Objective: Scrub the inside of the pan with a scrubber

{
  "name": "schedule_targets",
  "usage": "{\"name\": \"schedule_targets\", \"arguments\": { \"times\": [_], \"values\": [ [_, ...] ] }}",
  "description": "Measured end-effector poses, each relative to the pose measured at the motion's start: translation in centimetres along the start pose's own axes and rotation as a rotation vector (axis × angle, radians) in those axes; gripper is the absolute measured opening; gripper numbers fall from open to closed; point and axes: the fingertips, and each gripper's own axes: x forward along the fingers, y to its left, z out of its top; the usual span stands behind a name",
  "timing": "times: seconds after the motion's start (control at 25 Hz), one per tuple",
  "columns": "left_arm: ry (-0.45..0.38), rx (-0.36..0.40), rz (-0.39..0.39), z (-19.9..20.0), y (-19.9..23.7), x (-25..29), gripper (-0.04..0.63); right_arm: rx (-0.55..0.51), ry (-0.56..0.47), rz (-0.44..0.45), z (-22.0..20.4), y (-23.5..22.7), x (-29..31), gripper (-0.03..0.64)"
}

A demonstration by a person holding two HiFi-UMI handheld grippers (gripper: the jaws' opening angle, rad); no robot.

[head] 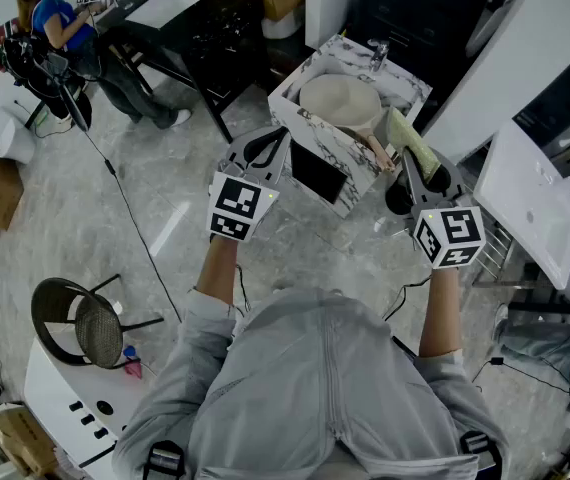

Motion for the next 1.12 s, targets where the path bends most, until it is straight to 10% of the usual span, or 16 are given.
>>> {"name": "schedule_targets", "arguments": {
  "times": [1.12],
  "values": [
    [0.030, -0.043, 0.114, 0.7, -4.9, 2.2, 0.023, 0.081, -0.014, 0.051, -2.5, -6.8, -3.0, 0.086]
  ]
}}
